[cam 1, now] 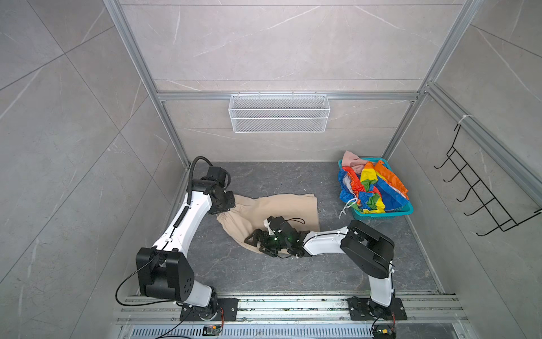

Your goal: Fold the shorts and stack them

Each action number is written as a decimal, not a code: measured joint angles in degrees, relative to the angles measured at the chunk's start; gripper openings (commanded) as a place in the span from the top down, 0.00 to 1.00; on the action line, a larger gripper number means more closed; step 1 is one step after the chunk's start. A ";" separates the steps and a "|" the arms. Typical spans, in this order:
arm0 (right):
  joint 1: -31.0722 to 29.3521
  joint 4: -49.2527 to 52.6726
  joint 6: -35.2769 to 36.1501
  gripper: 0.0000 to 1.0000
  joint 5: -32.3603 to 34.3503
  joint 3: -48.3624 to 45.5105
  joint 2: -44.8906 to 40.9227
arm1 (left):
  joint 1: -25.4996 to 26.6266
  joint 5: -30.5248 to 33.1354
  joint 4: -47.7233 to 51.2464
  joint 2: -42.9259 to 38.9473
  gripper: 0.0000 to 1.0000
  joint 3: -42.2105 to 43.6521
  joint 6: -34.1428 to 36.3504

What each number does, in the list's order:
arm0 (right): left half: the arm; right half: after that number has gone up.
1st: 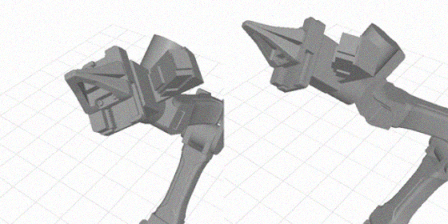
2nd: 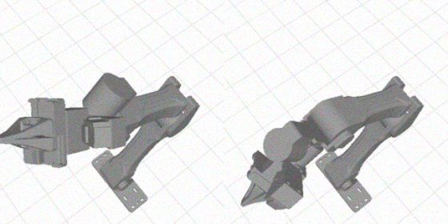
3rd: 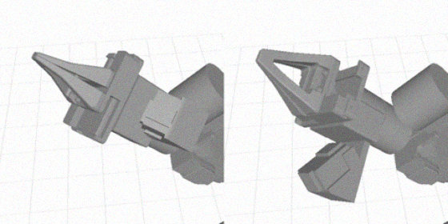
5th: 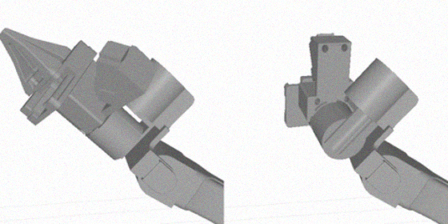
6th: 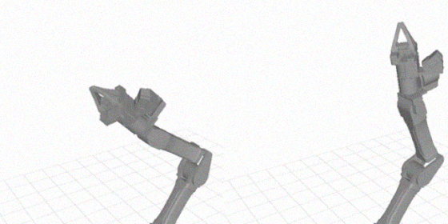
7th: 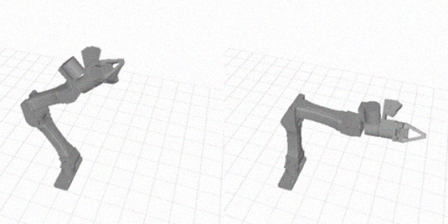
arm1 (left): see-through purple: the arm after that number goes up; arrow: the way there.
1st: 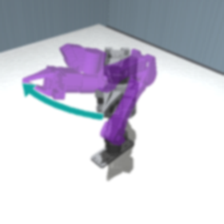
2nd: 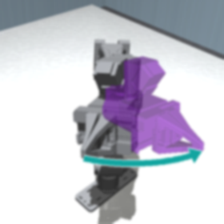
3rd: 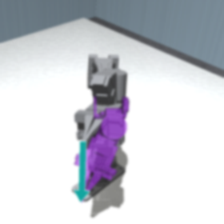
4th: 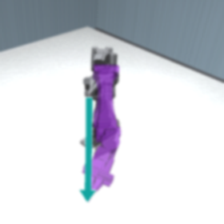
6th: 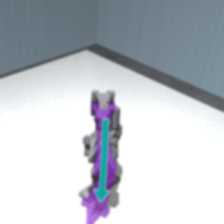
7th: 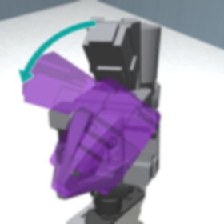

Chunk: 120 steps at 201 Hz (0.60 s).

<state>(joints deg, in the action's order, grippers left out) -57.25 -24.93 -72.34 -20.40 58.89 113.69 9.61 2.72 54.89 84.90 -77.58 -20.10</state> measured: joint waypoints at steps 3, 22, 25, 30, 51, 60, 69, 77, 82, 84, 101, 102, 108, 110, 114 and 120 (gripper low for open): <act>0.00 -0.31 0.00 0.01 -0.15 -0.11 0.00 | 0.00 0.13 0.15 0.00 1.00 -0.07 0.02; 0.17 2.08 1.31 0.01 -0.81 -0.15 -1.44 | -0.13 1.01 1.14 0.00 1.00 -0.83 0.63; 0.20 3.04 1.64 0.01 -0.94 -0.17 -2.01 | -0.13 1.25 1.31 0.02 1.00 -0.98 0.70; 0.33 5.29 2.73 0.01 -0.83 -0.17 -3.34 | -0.17 1.68 1.64 0.02 1.00 -1.31 0.92; 2.08 17.35 9.40 0.01 1.01 0.85 -11.98 | -0.24 3.39 2.97 0.04 1.00 -2.60 1.88; 3.96 22.18 12.46 0.01 1.97 2.36 -15.19 | -0.24 4.31 3.67 0.04 1.00 -3.19 2.40; 7.04 26.58 15.72 0.01 3.10 4.24 -17.97 | -0.24 5.09 4.20 0.04 1.00 -3.74 2.86; 10.27 29.62 18.40 0.01 3.98 5.51 -19.71 | -0.24 6.01 4.76 0.11 1.00 -4.33 3.26; 12.33 31.12 20.02 0.01 4.70 5.95 -20.37 | -0.26 6.62 5.31 0.17 1.00 -4.85 3.54; 13.20 31.71 20.63 0.01 4.83 6.08 -20.59 | -0.24 6.88 5.55 0.22 1.00 -5.07 3.63; 19.93 37.22 25.99 0.01 8.02 6.36 -20.65 | -0.26 9.42 7.06 0.70 1.00 -6.86 4.31; 20.17 37.46 26.21 0.01 8.20 6.36 -20.59 | -0.26 9.51 7.08 0.72 1.00 -6.93 4.35; 21.70 39.60 27.89 0.01 9.44 6.36 -19.93 | -0.26 10.25 7.48 0.94 1.00 -7.45 4.59; 22.16 40.39 28.57 0.01 9.90 6.36 -19.56 | -0.26 10.58 7.69 1.05 1.00 -7.63 4.66; 22.82 41.75 29.68 0.01 10.78 6.36 -18.91 | -0.26 10.97 8.07 1.18 1.00 -7.96 4.79; 23.28 43.28 30.91 0.01 11.63 6.36 -17.97 | -0.26 11.45 8.50 1.44 1.00 -8.41 4.98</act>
<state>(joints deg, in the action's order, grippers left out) -33.98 18.35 -41.43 -8.78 65.25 95.72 9.34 14.17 63.40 86.35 -86.00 -15.11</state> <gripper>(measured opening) 0.992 0.058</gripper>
